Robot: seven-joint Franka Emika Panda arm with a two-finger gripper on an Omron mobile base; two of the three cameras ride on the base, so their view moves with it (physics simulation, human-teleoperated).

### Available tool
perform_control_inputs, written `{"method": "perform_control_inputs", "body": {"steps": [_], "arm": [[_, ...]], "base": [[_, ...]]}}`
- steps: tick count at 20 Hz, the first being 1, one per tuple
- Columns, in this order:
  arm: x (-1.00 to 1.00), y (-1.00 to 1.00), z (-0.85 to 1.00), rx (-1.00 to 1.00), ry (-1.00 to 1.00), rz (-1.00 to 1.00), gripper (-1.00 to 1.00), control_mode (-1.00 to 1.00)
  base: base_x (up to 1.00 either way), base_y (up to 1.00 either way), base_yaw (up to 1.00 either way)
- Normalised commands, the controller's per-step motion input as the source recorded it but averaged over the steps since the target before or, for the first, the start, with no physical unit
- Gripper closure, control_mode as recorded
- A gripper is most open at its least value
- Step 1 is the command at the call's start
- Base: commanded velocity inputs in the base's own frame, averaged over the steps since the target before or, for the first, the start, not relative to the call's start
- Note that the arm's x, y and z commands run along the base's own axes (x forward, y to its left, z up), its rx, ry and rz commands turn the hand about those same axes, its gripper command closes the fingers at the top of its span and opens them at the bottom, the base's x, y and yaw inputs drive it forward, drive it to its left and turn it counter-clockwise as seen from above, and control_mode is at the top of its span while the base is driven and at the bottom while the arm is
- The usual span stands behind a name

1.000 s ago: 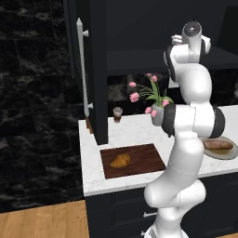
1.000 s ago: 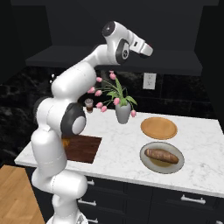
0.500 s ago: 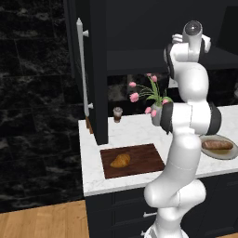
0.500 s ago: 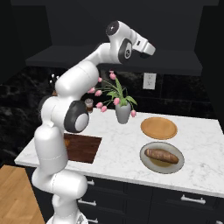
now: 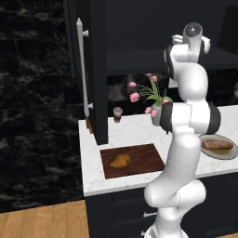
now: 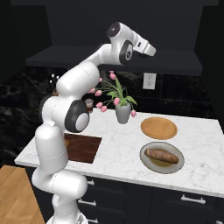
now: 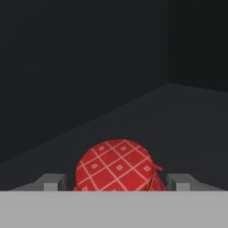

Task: From the different types of pastries on the counter, select a croissant and place it on the cutting board. Then retrieve a jar of jam from the cabinet and place it alongside the croissant on the cutting board.

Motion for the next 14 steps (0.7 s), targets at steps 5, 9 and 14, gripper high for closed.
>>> {"method": "perform_control_inputs", "body": {"steps": [5,9,14], "arm": [[0.0,0.0,0.01,0.0,0.0,0.0,1.0,-1.0],[-0.1,0.14,0.97,-0.1,-0.24,0.05,1.0,-1.0],[-0.07,0.02,0.59,-0.09,-0.26,0.05,1.0,-1.0]], "base": [[0.0,0.0,0.0],[0.0,0.0,0.0],[0.0,0.0,0.0]]}}
